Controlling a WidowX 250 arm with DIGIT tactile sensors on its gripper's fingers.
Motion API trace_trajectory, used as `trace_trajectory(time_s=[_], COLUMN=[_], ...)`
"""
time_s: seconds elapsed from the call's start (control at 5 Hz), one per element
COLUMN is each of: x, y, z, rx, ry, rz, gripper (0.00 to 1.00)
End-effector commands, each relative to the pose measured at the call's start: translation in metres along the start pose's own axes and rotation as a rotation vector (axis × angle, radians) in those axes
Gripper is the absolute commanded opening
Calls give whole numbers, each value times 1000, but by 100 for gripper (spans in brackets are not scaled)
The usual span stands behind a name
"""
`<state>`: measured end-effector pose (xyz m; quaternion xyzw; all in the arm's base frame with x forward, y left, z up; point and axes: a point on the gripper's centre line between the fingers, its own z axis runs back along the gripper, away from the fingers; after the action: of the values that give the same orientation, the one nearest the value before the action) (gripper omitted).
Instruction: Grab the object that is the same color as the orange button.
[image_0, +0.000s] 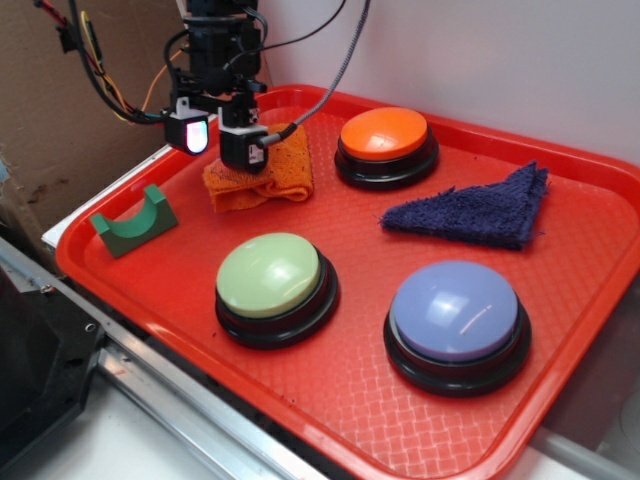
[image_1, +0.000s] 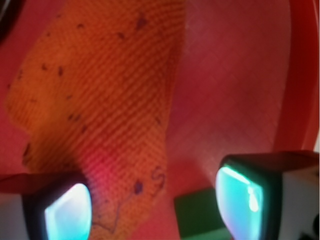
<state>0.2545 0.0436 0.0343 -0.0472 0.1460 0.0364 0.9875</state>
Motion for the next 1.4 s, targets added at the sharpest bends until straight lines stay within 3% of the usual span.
trace_trajectory(time_s=[0.0, 0.6, 0.8, 1.0, 1.2], x=[5, -9, -35, -76, -119], y=[-8, -6, 2, -10, -35], z=[4, 13, 44, 83, 118], rx=[11, 47, 66, 105, 105], ry=[-74, -102, -93, -141, -209], rz=[-41, 32, 86, 160, 163], gripper=[0, 0, 0, 0, 0])
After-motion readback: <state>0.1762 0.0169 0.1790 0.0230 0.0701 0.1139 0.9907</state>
